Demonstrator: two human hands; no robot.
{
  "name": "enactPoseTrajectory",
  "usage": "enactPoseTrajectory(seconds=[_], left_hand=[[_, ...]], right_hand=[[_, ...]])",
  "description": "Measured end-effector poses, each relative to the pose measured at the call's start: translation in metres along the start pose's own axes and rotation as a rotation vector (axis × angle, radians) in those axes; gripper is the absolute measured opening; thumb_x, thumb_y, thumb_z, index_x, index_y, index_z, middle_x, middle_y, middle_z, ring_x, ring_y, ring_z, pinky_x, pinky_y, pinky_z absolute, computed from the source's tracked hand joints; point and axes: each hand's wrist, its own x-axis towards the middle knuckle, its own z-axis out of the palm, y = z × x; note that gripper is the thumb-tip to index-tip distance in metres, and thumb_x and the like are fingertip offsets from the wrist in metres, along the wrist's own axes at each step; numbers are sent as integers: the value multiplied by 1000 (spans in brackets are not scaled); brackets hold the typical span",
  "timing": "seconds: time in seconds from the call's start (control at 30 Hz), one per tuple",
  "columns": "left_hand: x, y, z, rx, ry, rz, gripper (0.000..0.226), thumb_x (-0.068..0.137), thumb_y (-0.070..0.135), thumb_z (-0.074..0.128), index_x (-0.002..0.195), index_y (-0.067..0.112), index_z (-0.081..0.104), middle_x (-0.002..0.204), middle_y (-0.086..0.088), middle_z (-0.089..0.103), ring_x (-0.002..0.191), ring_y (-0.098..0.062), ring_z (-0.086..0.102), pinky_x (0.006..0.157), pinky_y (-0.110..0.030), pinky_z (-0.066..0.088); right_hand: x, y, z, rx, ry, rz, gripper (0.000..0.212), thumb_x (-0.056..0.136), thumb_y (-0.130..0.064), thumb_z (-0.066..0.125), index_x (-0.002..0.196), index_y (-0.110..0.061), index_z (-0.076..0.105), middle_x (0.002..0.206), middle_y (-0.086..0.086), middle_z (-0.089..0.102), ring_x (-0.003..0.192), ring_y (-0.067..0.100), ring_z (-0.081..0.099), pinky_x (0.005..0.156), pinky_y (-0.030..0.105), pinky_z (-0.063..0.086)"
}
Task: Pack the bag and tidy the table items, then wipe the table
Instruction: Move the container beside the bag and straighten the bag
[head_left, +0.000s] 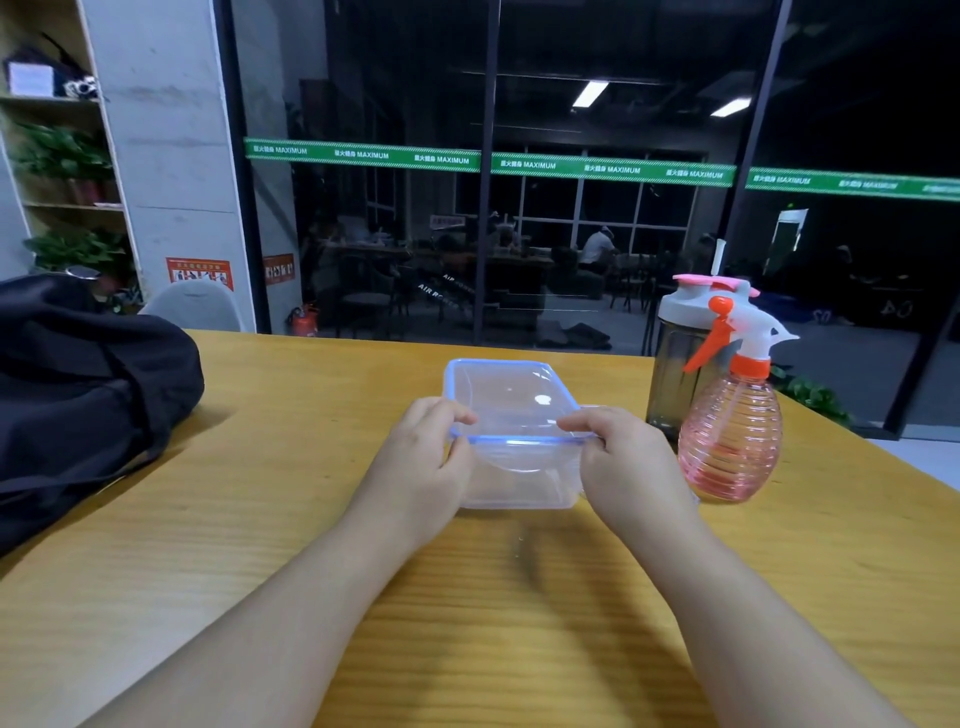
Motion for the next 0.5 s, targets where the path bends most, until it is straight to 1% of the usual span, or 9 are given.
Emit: enactPoseTrajectory(seconds=[0.07, 0.13, 0.2, 0.3, 0.37, 0.43, 0.5], left_hand=[[0, 0, -1, 6, -3, -6, 24, 91, 11, 41, 107, 21, 56, 114, 13, 47, 93, -2, 48, 76, -9, 36], [-1, -1, -1, 18, -2, 0, 24, 92, 13, 40, 108, 22, 56, 114, 13, 48, 97, -3, 48, 80, -17, 38], [-1, -1, -3, 31, 11, 16, 23, 94, 14, 40, 108, 21, 57, 114, 14, 49, 104, -2, 47, 84, -18, 35], [1, 0, -14, 39, 92, 9, 23, 95, 17, 40, 109, 19, 59, 113, 13, 48, 108, -3, 45, 88, -16, 31], [0, -1, -26, 33, 170, -17, 24, 95, 20, 41, 109, 17, 59, 111, 12, 48, 110, -6, 45, 93, -20, 32], [-7, -4, -39, 34, 228, -48, 25, 95, 22, 41, 110, 17, 60, 111, 12, 48, 112, -8, 46, 96, -23, 34], [-15, -6, -52, 66, 243, -70, 25, 95, 24, 40, 111, 18, 59, 110, 11, 48, 112, -8, 46, 97, -24, 34]], right_hand=[[0, 0, 0, -11, -5, -5, 46, 86, 3, 36, 118, -16, 63, 132, -5, 54, 122, 14, 44, 99, 25, 36], [0, 0, 2, -20, -4, -15, 45, 86, 2, 36, 118, -16, 62, 132, -5, 54, 123, 14, 44, 100, 25, 35], [0, 0, 3, -28, 12, -39, 45, 86, 2, 37, 120, -16, 62, 131, -4, 54, 124, 14, 42, 100, 23, 32], [1, -2, 4, -56, 65, -108, 44, 88, 0, 40, 123, -17, 60, 131, -6, 54, 125, 13, 39, 97, 16, 26], [0, -7, 3, -48, 90, -157, 40, 90, -4, 43, 123, -19, 60, 130, -8, 54, 124, 11, 40, 93, 13, 24], [-4, -13, 5, -22, 75, -204, 36, 91, -9, 46, 121, -20, 61, 128, -9, 55, 123, 9, 41, 93, 14, 25], [-10, -19, 9, -20, 12, -251, 34, 91, -13, 50, 122, -22, 60, 128, -10, 55, 123, 8, 42, 94, 14, 25]])
